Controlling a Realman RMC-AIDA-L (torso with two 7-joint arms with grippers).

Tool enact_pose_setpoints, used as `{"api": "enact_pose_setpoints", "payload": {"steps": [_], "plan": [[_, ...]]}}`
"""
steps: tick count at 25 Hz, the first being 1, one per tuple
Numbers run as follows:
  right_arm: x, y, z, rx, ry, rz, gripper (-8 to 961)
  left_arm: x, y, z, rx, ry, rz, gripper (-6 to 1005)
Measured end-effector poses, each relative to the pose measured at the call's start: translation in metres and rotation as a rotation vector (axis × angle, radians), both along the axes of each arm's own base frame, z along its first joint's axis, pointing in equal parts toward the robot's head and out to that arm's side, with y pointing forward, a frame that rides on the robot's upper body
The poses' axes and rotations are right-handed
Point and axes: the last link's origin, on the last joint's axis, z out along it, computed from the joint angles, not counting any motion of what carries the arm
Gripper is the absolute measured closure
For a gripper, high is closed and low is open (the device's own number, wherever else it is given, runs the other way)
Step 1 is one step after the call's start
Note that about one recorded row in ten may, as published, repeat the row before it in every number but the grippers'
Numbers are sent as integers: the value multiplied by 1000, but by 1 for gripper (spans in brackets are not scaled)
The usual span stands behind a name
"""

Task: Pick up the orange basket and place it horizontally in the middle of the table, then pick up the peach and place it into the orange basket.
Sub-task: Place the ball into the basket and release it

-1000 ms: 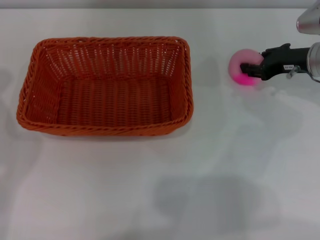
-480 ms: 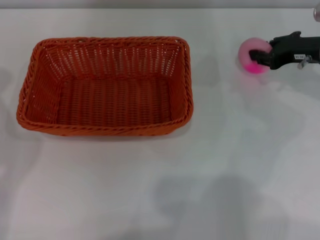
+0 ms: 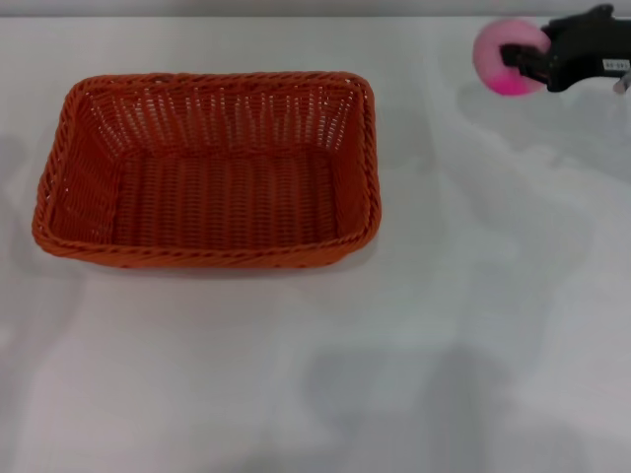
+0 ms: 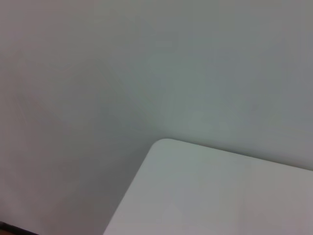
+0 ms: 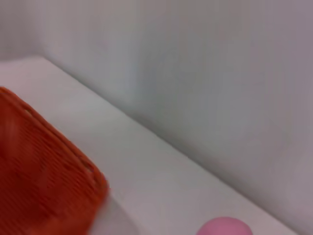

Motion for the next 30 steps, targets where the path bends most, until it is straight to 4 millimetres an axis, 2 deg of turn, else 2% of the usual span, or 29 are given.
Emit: {"api": "enact_pose_setpoints", "payload": {"steps": [6,11,16,20,21,27,30], "plan": [[-27,-12,7,-41,121,101,731,0,0,0,-1,-1,1,514],[-42,-19,3,-92,209,151,760,3,3,-1,-5,-1,-9,514],[-69,-29,-20,-201,282,252,781,5,5,-2,-7,-1,-13,514],[-85,-31,-44,-273,318,300,787,8,7,-2,-8,0,-21,514],[-85,-31,-44,-273,318,300,787,8,7,-2,-8,0,-21,514],[-103,-17,-76,-288,366,323,787,8,8,-1,-3,4,-26,514],[-105,-13,-82,-281,382,323,787,7,8,-1,-2,6,-25,514]]}}
